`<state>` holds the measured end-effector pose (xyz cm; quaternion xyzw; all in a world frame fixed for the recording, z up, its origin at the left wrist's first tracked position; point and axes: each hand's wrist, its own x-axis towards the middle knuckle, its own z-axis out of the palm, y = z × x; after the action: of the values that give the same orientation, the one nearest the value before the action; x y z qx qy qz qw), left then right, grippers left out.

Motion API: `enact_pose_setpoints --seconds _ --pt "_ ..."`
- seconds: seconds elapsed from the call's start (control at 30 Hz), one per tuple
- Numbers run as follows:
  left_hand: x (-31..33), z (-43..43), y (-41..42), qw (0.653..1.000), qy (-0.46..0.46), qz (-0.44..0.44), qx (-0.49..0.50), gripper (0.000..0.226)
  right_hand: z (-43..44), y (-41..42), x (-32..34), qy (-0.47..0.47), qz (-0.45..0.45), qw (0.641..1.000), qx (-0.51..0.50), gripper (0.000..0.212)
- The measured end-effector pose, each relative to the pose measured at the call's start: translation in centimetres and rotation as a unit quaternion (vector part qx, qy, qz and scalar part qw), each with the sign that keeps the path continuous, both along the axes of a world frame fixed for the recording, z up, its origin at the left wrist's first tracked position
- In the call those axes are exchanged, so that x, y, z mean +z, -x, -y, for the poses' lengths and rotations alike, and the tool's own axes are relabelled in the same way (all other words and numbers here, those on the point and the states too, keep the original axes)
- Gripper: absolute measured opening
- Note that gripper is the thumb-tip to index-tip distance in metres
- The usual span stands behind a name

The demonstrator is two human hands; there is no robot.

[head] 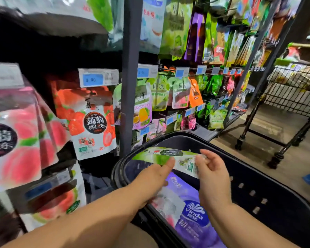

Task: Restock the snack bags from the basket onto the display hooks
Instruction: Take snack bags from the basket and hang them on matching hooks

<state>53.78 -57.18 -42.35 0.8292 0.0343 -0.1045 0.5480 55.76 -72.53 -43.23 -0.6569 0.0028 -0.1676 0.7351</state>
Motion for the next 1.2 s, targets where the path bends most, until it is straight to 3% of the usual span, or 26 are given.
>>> enact_pose_setpoints --seconds 0.03,0.1,0.17,0.2,0.27,0.37,0.43,0.47,0.5,0.57,0.6,0.67,0.73,0.83,0.97,1.1,1.2 --pt "0.2 0.3 0.0 0.99 0.131 -0.035 0.041 0.048 -0.7 0.8 0.1 0.006 0.002 1.0 0.024 0.021" --pt "0.8 0.5 -0.1 0.918 0.37 -0.079 0.118 0.037 -1.8 2.0 0.2 0.015 0.009 0.997 0.08 0.022" --pt "0.9 0.3 -0.4 0.852 0.494 -0.078 0.155 0.037 -2.7 2.7 0.0 0.039 0.013 0.991 0.126 0.025" --pt "0.8 0.1 -0.6 0.838 0.513 -0.07 0.172 0.036 -3.1 2.9 -0.2 0.044 0.013 0.988 0.148 0.026" --pt "1.1 -0.4 -0.7 0.837 0.504 -0.036 0.208 0.03 -3.7 3.2 -0.1 0.043 0.024 0.983 0.178 0.025" --pt "1.6 -2.2 -0.8 0.862 0.438 0.048 0.251 0.027 -3.0 1.8 -0.3 0.055 0.074 0.991 0.093 0.028" --pt "2.1 -3.9 -0.6 0.884 0.379 0.097 0.257 0.025 -1.7 -0.4 -1.1 0.137 0.061 0.988 0.035 0.015" --pt "2.2 -4.8 -0.4 0.893 0.349 0.112 0.259 0.024 -0.8 -1.9 -2.0 0.221 0.037 0.974 0.039 0.012" --pt "2.3 -5.6 -0.2 0.903 0.323 0.119 0.257 0.024 0.0 -3.3 -3.1 0.322 0.012 0.944 0.072 0.014" --pt "2.1 -6.7 0.2 0.92 0.279 0.119 0.248 0.026 1.5 -5.4 -6.1 0.509 -0.053 0.843 0.167 0.006" --pt "1.9 -7.1 0.4 0.925 0.265 0.118 0.246 0.03 1.9 -5.8 -7.4 0.571 -0.082 0.788 0.214 0.014" --pt "1.3 -7.4 0.8 0.933 0.243 0.117 0.24 0.041 2.5 -6.1 -9.7 0.624 -0.132 0.717 0.281 0.033" --pt "0.4 -7.6 1.0 0.938 0.231 0.112 0.231 0.049 2.3 -6.1 -11.1 0.643 -0.164 0.682 0.308 0.047" --pt "-0.9 -7.7 0.9 0.938 0.233 0.106 0.232 0.041 2.1 -6.7 -12.8 0.642 -0.197 0.687 0.277 0.073" --pt "-1.5 -7.9 0.6 0.942 0.228 0.115 0.219 0.036 2.2 -7.7 -14.9 0.611 -0.238 0.707 0.264 0.091" --pt "-1.8 -7.8 0.3 0.941 0.228 0.118 0.219 0.041 2.2 -8.0 -16.1 0.594 -0.208 0.734 0.257 0.083" --pt "-2.1 -7.6 0.2 0.941 0.224 0.111 0.226 0.04 3.0 -8.6 -16.0 0.582 -0.214 0.752 0.223 0.05"
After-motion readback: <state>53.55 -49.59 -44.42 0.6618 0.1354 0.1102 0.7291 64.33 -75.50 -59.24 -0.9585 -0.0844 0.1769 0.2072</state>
